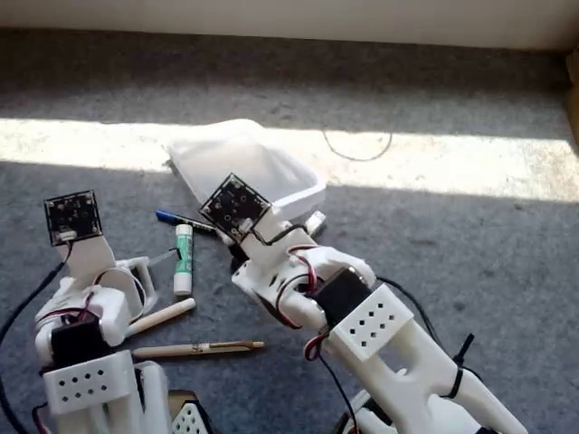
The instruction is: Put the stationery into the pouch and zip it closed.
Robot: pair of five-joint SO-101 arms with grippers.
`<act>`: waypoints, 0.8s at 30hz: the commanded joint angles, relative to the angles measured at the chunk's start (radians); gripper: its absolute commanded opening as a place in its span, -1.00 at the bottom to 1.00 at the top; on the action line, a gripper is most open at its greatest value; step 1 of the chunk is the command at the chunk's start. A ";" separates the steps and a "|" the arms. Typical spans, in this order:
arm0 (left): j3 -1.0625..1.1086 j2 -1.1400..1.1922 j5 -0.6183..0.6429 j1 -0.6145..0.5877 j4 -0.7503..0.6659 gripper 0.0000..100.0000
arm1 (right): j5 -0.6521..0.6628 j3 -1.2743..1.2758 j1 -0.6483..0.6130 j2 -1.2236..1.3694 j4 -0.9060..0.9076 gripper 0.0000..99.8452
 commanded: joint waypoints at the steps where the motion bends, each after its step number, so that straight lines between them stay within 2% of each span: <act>1: -0.170 -0.015 0.014 0.087 0.055 -0.25 | 0.009 -0.134 -0.005 -0.047 0.005 -0.99; 10: -0.455 -0.013 0.130 0.105 0.140 -0.25 | 0.005 -0.295 -0.010 -0.047 0.005 -0.99; 17: -0.476 -0.013 0.189 0.277 0.140 -0.25 | -0.055 -0.328 -0.010 -0.047 0.005 -0.99; 24: -0.475 -0.015 0.193 0.305 0.138 -0.25 | -0.058 -0.325 -0.010 -0.047 0.012 -0.99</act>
